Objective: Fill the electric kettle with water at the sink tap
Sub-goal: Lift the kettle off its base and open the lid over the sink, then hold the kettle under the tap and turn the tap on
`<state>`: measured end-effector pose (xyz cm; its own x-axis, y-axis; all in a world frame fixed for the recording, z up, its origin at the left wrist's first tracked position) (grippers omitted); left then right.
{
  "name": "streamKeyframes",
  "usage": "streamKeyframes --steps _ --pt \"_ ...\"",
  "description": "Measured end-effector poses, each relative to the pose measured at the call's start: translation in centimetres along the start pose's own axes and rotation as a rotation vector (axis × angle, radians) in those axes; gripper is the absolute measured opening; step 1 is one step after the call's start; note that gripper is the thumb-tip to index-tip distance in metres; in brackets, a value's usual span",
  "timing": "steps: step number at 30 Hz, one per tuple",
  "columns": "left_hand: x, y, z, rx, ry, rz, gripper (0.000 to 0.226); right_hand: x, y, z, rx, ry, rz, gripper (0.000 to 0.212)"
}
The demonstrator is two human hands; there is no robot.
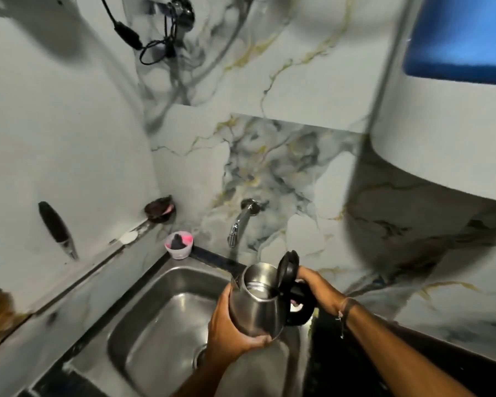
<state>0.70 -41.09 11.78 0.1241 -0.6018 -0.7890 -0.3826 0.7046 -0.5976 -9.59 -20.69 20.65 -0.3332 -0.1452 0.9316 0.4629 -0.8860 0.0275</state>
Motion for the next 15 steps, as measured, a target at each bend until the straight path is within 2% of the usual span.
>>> streamKeyframes --steps 3,5,7,9,11,13,15 --pt "2.7 -1.0 -2.1 0.053 0.035 0.021 0.151 -1.2 2.4 -2.1 -0.052 -0.004 -0.109 0.051" --pt "4.8 -1.5 -3.8 0.098 0.073 0.03 0.149 -2.5 3.7 -4.2 -0.152 -0.056 -0.177 0.054" --pt "6.5 -1.2 -4.9 0.143 0.102 0.045 0.15 -3.6 4.3 -5.5 -0.254 -0.129 -0.237 0.047" --pt "8.3 -0.7 -6.1 0.211 0.084 0.072 0.157 -4.5 5.3 -6.6 -0.296 -0.184 -0.221 0.047" --pt "10.0 -0.1 -7.4 0.273 0.094 0.103 0.161 -5.6 5.8 -7.8 -0.34 -0.214 -0.186 0.057" --pt "11.6 0.3 -8.6 0.332 0.112 0.157 0.154 -6.5 5.7 -8.7 -0.388 -0.249 -0.19 0.063" --pt "12.7 0.2 -9.6 0.41 0.085 0.194 0.137 -7.1 5.7 -9.5 -0.452 -0.267 -0.191 0.061"
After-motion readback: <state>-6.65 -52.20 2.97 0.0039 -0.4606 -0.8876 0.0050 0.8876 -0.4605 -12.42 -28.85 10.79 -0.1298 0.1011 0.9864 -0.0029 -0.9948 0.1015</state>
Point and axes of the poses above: each hand's wrist, its own z-axis away from the middle knuckle, its own y-axis out of the palm, x = y × z, the point moved 9 cm from there along -z, towards the middle knuckle, and after that the axes turned 13 degrees about -z, right-handed, at the moved point
